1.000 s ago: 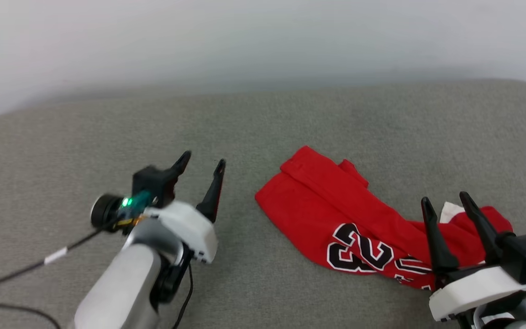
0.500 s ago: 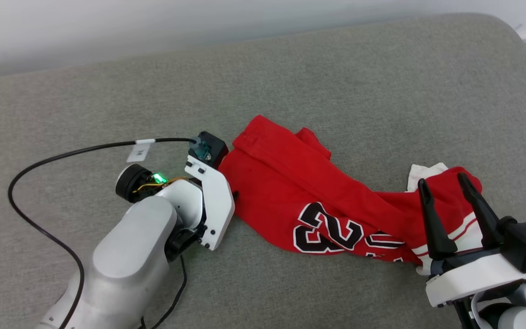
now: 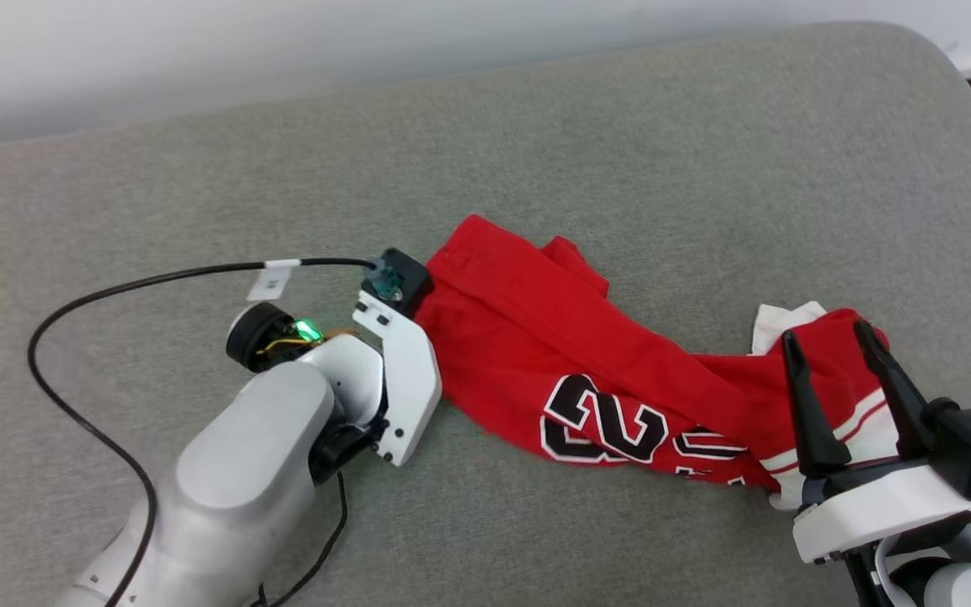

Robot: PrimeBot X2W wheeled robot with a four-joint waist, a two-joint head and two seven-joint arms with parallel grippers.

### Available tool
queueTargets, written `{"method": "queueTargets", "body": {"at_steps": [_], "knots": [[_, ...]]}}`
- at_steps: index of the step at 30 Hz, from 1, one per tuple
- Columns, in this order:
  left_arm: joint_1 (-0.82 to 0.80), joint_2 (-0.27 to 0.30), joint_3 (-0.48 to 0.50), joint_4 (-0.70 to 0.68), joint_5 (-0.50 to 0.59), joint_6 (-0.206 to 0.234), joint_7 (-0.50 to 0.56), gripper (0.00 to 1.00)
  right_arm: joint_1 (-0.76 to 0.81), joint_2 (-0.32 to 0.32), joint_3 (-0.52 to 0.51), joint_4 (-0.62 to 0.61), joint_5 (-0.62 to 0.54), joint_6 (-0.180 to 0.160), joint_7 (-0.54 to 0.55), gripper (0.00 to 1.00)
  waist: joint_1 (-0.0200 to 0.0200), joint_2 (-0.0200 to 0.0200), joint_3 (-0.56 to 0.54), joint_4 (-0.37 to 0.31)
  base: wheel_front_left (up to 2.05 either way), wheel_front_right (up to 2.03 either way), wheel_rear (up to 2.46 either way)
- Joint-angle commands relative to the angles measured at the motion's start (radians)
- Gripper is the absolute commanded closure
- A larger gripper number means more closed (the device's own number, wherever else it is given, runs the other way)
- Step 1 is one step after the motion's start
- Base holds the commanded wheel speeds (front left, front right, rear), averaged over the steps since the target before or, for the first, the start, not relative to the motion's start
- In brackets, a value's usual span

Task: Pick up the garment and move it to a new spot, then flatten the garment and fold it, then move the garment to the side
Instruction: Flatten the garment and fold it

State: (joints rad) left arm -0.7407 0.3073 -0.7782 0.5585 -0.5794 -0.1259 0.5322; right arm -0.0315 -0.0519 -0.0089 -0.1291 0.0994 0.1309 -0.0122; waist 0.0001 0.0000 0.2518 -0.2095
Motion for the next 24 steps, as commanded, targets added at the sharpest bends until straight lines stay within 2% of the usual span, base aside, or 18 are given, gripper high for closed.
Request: {"method": "queueTargets", "body": {"at_steps": [1, 6, 11, 19, 21, 24], "knots": [[0.014, 0.009, 0.018, -0.007, 0.011, 0.018, -0.056, 1.00, 0.004, 0.002, -0.001, 0.002, -0.003, 0.000, 0.006, 0.00, -0.0001, 0.0000, -0.037, 0.035, 0.00, 0.00, 0.00], [0.064, 0.040, 0.077, -0.055, 0.012, 0.079, -0.222, 1.00, 0.029, 0.002, -0.016, 0.003, -0.014, 0.000, 0.031, 0.00, -0.0001, 0.0000, -0.118, 0.109, 0.00, 0.00, 0.00], [0.174, 0.106, 0.158, -0.144, -0.019, 0.165, -0.314, 1.00, 0.065, 0.002, -0.028, -0.010, -0.019, 0.000, 0.056, 0.00, -0.0001, 0.0000, -0.186, 0.186, 0.00, 0.00, 0.00], [0.534, 0.211, 0.297, -0.336, -0.136, 0.360, -0.340, 1.00, 0.126, 0.002, -0.049, -0.028, -0.006, 0.000, 0.087, 0.00, -0.0001, 0.0000, -0.248, 0.263, 0.00, 0.00, 0.00], [0.638, 0.221, 0.317, -0.367, -0.168, 0.399, -0.337, 1.00, 0.143, 0.002, -0.053, -0.030, -0.001, 0.000, 0.090, 0.00, -0.0001, 0.0000, -0.259, 0.271, 0.00, 0.00, 0.00], [0.774, 0.203, 0.340, -0.400, -0.227, 0.441, -0.337, 1.00, 0.157, 0.002, -0.055, -0.031, 0.002, 0.000, 0.095, 0.00, -0.0001, 0.0000, -0.269, 0.274, 0.00, 0.00, 0.00]]}}
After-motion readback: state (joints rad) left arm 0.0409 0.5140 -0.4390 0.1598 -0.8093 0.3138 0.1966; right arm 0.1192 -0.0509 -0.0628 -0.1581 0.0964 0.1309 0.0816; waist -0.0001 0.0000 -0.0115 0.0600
